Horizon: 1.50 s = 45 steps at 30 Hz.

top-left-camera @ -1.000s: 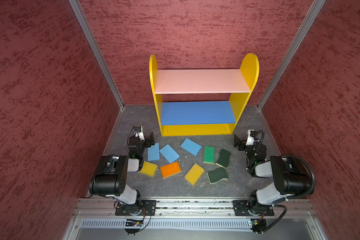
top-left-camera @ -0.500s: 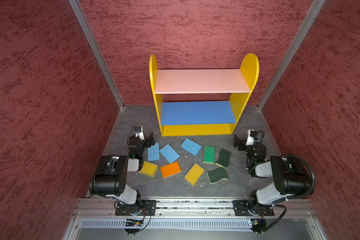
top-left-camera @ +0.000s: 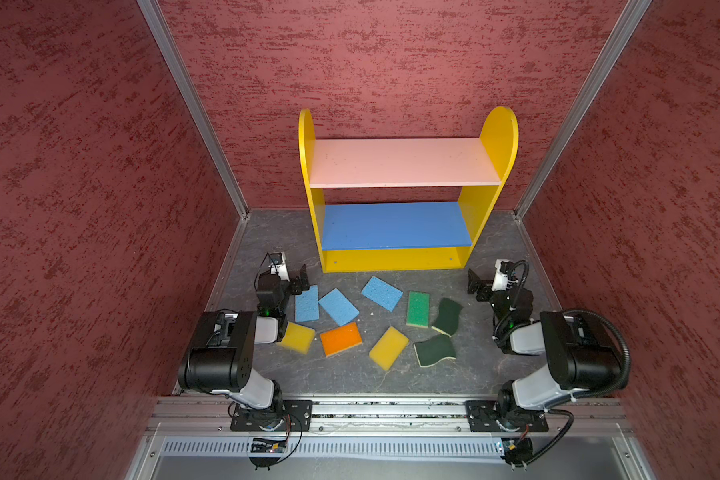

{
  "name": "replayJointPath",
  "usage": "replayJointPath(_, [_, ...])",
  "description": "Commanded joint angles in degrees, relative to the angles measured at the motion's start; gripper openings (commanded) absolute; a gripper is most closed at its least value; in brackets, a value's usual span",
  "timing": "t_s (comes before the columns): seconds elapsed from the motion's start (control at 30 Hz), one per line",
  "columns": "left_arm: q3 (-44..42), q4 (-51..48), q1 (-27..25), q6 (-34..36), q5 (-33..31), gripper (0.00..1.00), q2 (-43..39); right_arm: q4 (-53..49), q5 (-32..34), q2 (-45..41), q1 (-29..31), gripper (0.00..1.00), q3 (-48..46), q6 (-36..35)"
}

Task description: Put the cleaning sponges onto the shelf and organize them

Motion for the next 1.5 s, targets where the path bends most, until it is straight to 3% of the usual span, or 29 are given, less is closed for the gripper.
replayJointPath(0.0, [1.2, -1.3, 0.4, -0.1, -0.5, 1.0, -0.7, 2.1, -0.9, -0.4, 0.1, 0.99, 0.5, -1.6])
replayJointPath(0.07, [2.2, -5.7, 0.4, -0.6, -1.7, 1.0, -4.0, 1.9, -0.7, -0.8, 0.1, 0.99, 0.5, -1.7])
replayJointPath(0.23, [5.7, -19.7, 0.4, -0.7, -3.5, 1.0, -12.4, -11.7, -0.6, -8.5, 0.2, 0.99, 4.7, -1.8])
replayJointPath(0.43, [11.2, -39.8, 0.3, -6.5, -6.7, 1.0, -20.6, -28.9, -0.5, -19.0, 0.1, 0.99, 10.3, -0.7])
replayJointPath(0.6, [17.6, -58.4, -0.7, -13.9, -8.3, 1.0, -23.5, -34.2, 0.2, -29.0, 0.1, 0.99, 10.8, 1.3])
replayJointPath(0.87, [17.4, -66.0, -12.6, -16.8, -21.3, 0.99, -27.9, -48.2, -2.7, -34.0, 0.3, 0.99, 17.2, 5.8])
replayJointPath(1.17, [19.4, -77.8, -17.0, -22.7, -20.1, 1.0, -25.9, -60.5, -4.9, -36.2, 0.3, 0.99, 22.1, 10.5])
replayJointPath(1.47, [17.8, -82.1, -17.6, -27.4, -15.7, 0.99, -26.5, -66.3, -5.7, -35.3, 0.3, 0.99, 24.6, 13.7])
